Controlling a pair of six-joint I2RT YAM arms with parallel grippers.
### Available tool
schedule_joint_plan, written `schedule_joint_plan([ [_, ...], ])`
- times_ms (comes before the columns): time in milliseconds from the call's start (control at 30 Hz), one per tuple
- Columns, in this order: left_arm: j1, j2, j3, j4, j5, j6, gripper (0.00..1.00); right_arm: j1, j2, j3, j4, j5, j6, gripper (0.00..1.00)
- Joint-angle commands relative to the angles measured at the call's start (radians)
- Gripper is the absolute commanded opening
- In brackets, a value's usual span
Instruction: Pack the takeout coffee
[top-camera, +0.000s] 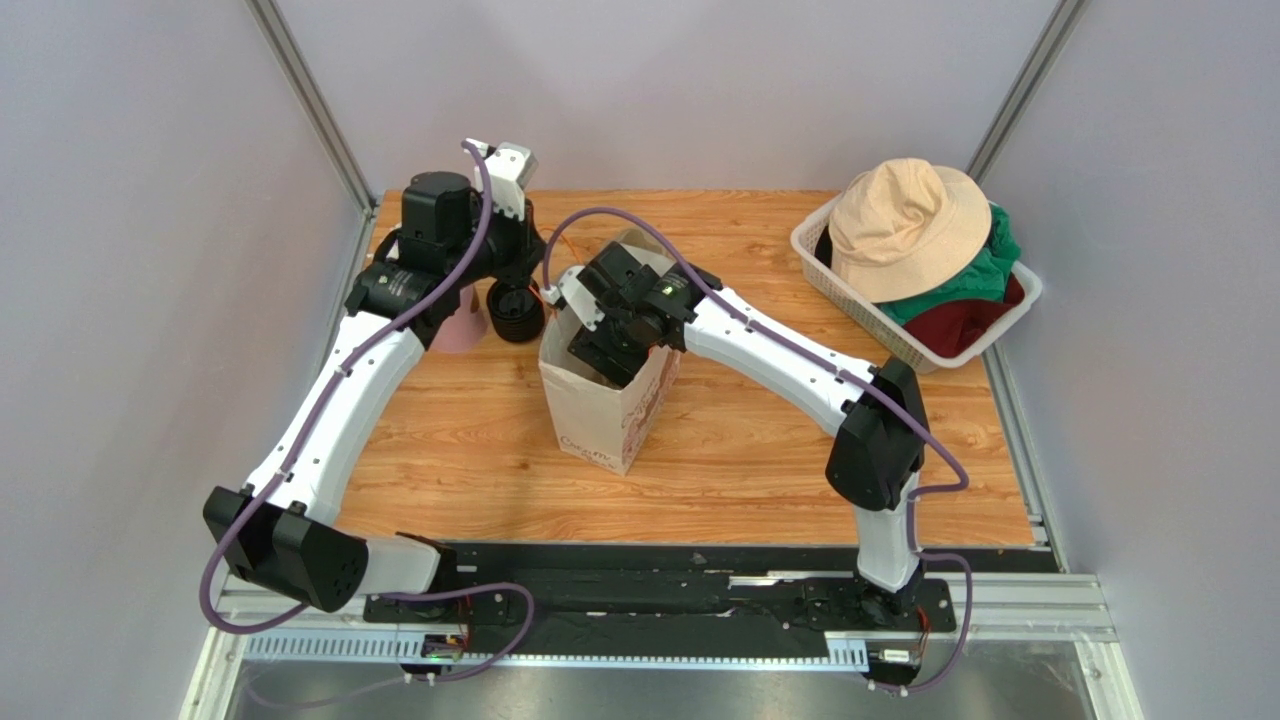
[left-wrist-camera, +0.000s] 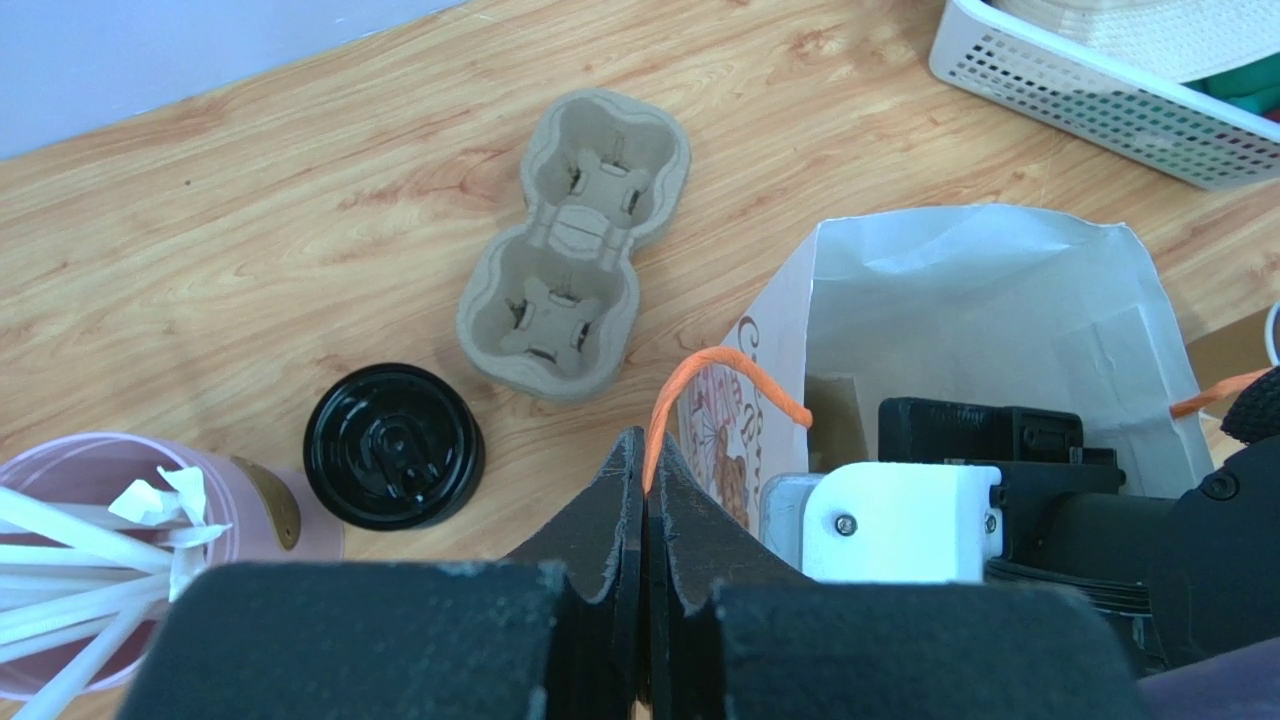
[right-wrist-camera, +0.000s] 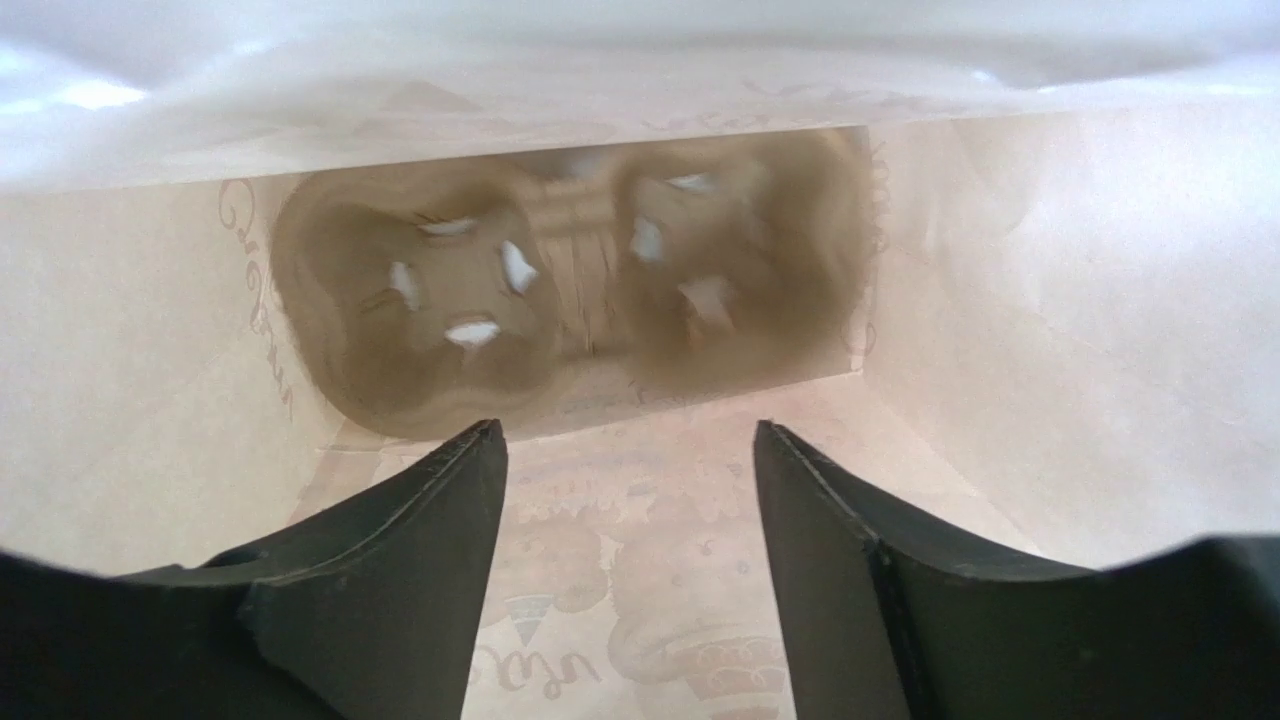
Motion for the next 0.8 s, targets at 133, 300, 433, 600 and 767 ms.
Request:
schedule_joint_plan([
  [133, 0.0, -0.028, -0.003, 0.042, -0.003, -0.011, 0.0, 0.007, -0.032, 0.074, -0.019, 0.015, -0.017, 0.74],
  [300, 0.0, -0.028, -0.001, 0.042, -0.003, -0.011, 0.0, 0.008, -0.058, 0.128, -0.035, 0.021, -0.029, 0.83],
  [433, 0.0, -0.025, 0.001, 0.041, -0.002, -0.011, 0.0, 0.008, -0.109, 0.184, -0.04, 0.045, -0.055, 0.86],
  [600, 0.0, -0.021, 0.002, 0.039, -0.002, -0.01, 0.0, 0.007, -0.21, 0.22, 0.012, 0.058, -0.098, 0.87],
  [767, 0.0, -0.016, 0.005, 0.039, 0.001, -0.004, 0.0, 0.007, -0.33, 0.183, 0.089, 0.033, -0.179, 0.89],
])
